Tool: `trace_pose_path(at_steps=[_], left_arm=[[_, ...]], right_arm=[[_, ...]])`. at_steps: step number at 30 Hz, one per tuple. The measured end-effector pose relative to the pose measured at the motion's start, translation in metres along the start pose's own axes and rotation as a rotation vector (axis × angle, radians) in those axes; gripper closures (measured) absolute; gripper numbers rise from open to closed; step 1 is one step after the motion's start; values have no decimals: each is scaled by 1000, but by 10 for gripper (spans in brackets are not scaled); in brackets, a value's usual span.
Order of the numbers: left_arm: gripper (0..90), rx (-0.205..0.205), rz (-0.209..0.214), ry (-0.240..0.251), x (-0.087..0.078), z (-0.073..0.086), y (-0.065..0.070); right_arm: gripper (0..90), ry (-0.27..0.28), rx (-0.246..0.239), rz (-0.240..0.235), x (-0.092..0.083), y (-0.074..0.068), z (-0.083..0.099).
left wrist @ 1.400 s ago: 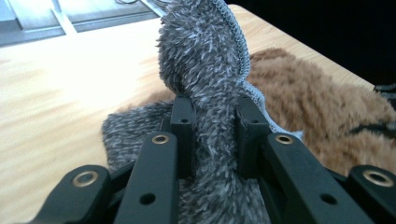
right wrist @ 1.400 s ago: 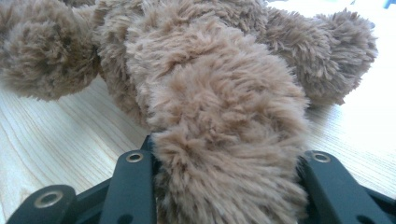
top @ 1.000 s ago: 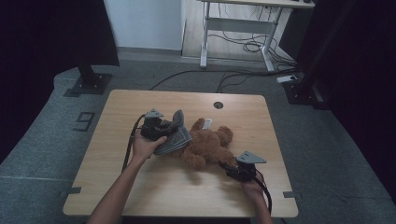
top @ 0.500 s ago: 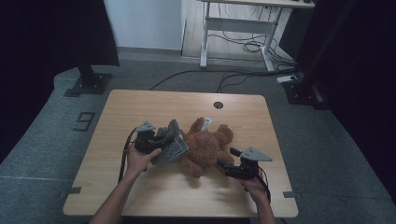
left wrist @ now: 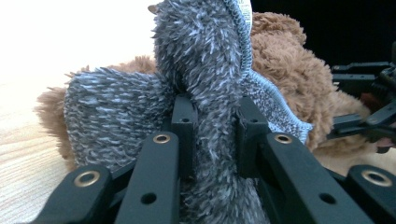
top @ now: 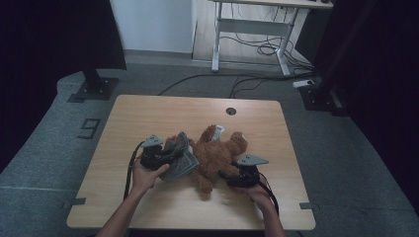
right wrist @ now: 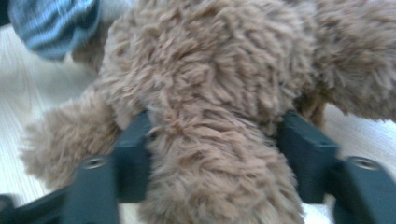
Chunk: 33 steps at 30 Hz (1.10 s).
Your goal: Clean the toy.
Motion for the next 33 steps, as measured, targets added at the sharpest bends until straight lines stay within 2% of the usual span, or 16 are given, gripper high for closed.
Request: trace_pose_path(at_steps=[5, 6, 8, 9, 11, 12, 13, 15, 18, 20, 21, 25, 27, 28, 31, 33], left_arm=[[738, 51, 0, -3, 1, -13, 23], [738, 81, 33, -16, 9, -20, 42], [738, 111, 59, -28, 24, -25, 65], [737, 111, 59, -28, 24, -25, 65], [737, 133, 94, -41, 43, -29, 89], [737, 150, 113, -62, 63, -32, 109], [737, 150, 113, -62, 63, -32, 109], [736, 171, 104, -104, 92, -30, 128], [737, 185, 66, -137, 108, -23, 127], [738, 164, 63, -138, 113, -18, 120], [743, 141, 75, -127, 111, -16, 116], [745, 147, 68, -116, 103, -15, 112], [745, 181, 28, -98, 92, -16, 107], [744, 181, 28, -98, 92, -16, 107], [745, 197, -55, -52, 74, -23, 87], [746, 185, -69, -44, 68, -24, 78]], right_arm=[[481, 6, -26, -15, -3, -2, 5], [495, 10, -32, -20, -3, -2, 6], [501, 12, -42, -20, -3, -3, 7], [505, 12, -46, -17, -3, -3, 7], [509, 15, -49, -18, -3, -4, 7], [518, 18, -51, -20, -4, -5, 9], [518, 18, -51, -20, -4, -5, 9], [525, 16, -54, -17, -4, -6, 10], [535, 14, -54, -14, -5, -6, 11], [541, 15, -53, -16, -5, -6, 12], [555, 14, -47, -22, -5, -6, 14], [573, 5, -47, -35, -4, -9, 15], [577, -1, -54, -27, -4, -9, 15], [577, -1, -54, -27, -4, -9, 15], [588, -2, -53, -34, -4, -9, 16], [590, 0, -51, -37, -5, -9, 16]])
Point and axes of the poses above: each handheld gripper's, and its own axes: x roughly forward along the jaws, z roughly out of its underside, y roughly to its right, the point moved 10 cm from there along x, roughly forward along the jaws, and after that the axes turned 6 degrees about -x, right-handed, at the moved point
